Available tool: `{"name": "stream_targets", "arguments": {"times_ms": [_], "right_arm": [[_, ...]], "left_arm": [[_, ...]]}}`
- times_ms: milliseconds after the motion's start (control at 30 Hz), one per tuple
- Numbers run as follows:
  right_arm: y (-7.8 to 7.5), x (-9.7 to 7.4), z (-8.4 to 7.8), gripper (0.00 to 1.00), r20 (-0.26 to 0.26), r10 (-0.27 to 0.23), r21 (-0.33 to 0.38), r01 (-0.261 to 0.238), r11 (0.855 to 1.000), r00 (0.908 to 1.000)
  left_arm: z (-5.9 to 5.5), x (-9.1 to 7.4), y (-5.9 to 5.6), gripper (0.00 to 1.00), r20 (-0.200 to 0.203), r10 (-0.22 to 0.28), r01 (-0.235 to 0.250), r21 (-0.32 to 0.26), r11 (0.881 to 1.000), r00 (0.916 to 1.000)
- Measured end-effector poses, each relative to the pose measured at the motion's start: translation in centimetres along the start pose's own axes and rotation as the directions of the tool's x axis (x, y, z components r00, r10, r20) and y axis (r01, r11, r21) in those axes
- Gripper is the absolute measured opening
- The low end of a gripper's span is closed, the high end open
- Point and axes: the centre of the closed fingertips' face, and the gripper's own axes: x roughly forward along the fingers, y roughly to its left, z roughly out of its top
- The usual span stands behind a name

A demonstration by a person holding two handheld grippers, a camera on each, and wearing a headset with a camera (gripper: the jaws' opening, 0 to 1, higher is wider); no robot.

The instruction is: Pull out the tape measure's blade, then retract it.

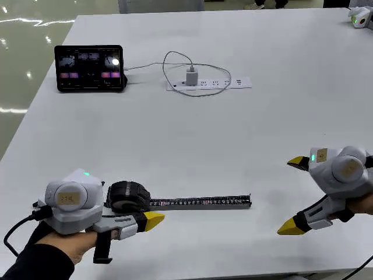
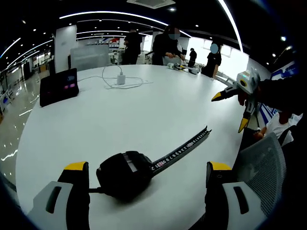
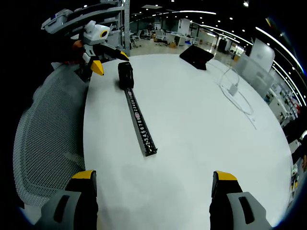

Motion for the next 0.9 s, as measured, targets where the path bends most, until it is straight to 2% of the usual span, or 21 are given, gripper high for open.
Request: {"name": "stream_targets", "arguments": {"times_ms": [133, 200, 267, 367, 500, 567, 633, 800, 833, 867, 900], "right_arm": [[-0.4, 0.3, 0.3, 0.99, -0.014, 0.015, -0.012, -0.015, 1.000, 0.9998], [-0.4, 0.5, 0.5, 0.99, -0.016, 0.028, -0.033, -0.029, 0.999, 0.9995], [-0.7, 1.0, 0.3, 0.99, -0.037, 0.032, -0.040, -0.033, 0.999, 0.9988], [-1.2, 1.7, -0.1, 0.99, -0.064, 0.038, -0.034, -0.040, 0.999, 0.9972], [-1.6, 2.8, -0.8, 0.99, -0.092, 0.040, -0.034, -0.043, 0.998, 0.9949], [-1.6, 3.1, -1.0, 0.99, -0.102, 0.046, -0.032, -0.050, 0.998, 0.9937], [-1.4, 3.4, -0.8, 0.99, -0.103, 0.054, -0.041, -0.058, 0.997, 0.9932], [-1.3, 4.3, 0.5, 0.99, -0.088, 0.062, -0.075, -0.069, 0.995, 0.9942], [-1.3, 4.6, 0.7, 0.99, -0.086, 0.067, -0.080, -0.074, 0.994, 0.9941], [-1.2, 4.8, 0.8, 0.99, -0.083, 0.071, -0.084, -0.078, 0.993, 0.9940], [-1.2, 5.0, 1.0, 0.99, -0.079, 0.074, -0.088, -0.081, 0.993, 0.9941]], "left_arm": [[0.7, 0.0, 0.2, 0.99, 0.027, 0.018, -0.018, -0.028, 0.999, 0.9995], [0.2, 0.2, 0.8, 0.99, -0.004, 0.044, -0.044, -0.029, 0.999, 0.9990], [-0.1, 0.5, 1.8, 0.99, -0.021, 0.095, -0.096, -0.040, 0.995, 0.9953], [0.0, 0.9, 2.2, 0.99, -0.020, 0.121, -0.122, -0.085, 0.989, 0.9925], [0.0, 1.4, 2.7, 0.99, -0.015, 0.173, -0.174, -0.065, 0.983, 0.9848], [0.0, 1.5, 2.9, 0.99, -0.012, 0.191, -0.191, -0.074, 0.979, 0.9815], [0.2, 1.6, 2.7, 0.99, 0.001, 0.189, -0.188, -0.092, 0.978, 0.9820], [0.3, 1.9, 2.9, 0.99, 0.042, 0.209, -0.200, -0.164, 0.966, 0.9770], [0.7, 1.9, 3.2, 0.99, 0.081, 0.225, -0.208, -0.176, 0.962, 0.9709], [1.0, 1.9, 3.5, 0.99, 0.102, 0.243, -0.224, -0.169, 0.960, 0.9647], [1.0, 1.8, 3.8, 0.99, 0.106, 0.267, -0.249, -0.157, 0.956, 0.9579]]}}
